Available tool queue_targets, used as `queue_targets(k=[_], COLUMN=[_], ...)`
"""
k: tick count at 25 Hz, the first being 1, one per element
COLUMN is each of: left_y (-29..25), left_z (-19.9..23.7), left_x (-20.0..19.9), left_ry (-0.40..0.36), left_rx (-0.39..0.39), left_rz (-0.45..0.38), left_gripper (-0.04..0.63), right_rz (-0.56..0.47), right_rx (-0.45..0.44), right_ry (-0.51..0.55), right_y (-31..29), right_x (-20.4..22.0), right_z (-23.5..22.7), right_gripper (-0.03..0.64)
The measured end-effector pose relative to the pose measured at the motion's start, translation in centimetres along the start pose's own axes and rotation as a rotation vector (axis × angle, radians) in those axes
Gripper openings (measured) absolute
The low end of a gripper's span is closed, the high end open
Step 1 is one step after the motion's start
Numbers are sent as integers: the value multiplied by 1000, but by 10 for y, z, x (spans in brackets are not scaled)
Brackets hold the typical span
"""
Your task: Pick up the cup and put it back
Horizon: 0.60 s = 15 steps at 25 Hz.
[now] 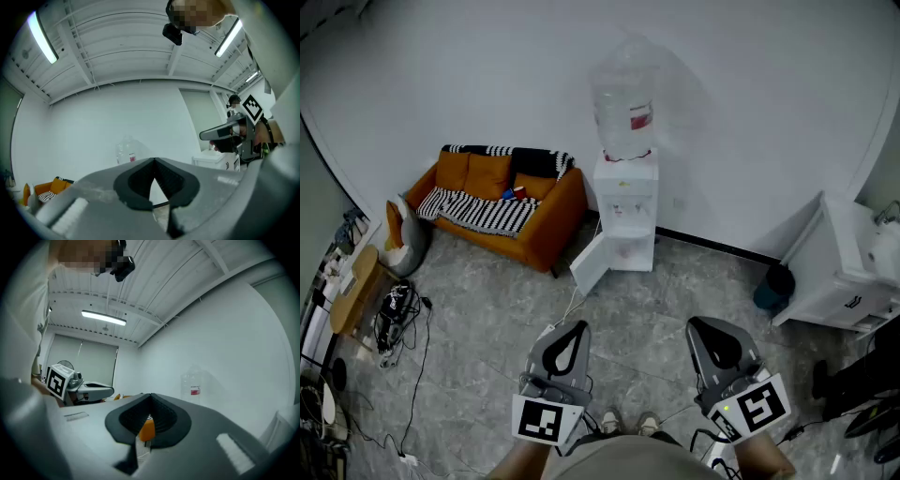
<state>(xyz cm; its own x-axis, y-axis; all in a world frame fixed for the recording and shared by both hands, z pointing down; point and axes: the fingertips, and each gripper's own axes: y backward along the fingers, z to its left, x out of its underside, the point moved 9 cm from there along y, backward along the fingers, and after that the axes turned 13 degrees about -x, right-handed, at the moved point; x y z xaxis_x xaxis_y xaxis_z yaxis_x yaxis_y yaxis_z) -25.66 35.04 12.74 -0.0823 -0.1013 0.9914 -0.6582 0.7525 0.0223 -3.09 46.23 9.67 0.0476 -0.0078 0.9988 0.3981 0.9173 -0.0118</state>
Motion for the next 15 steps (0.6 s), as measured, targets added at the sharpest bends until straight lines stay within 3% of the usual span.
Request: queue_targets(k=[4, 15], left_y=[2, 4], left_z=[6, -2], left_x=[-10, -8], left_ry=[64, 35], left_rx=[1, 6], left_rz=[3, 4], left_gripper=[3, 3], right_rz=[-14, -50], right_rx=[15, 42], right_ry=[-29, -39], right_y=[0, 14], right_x=[0, -2], right_z=[2, 1], right_gripper=[3, 3])
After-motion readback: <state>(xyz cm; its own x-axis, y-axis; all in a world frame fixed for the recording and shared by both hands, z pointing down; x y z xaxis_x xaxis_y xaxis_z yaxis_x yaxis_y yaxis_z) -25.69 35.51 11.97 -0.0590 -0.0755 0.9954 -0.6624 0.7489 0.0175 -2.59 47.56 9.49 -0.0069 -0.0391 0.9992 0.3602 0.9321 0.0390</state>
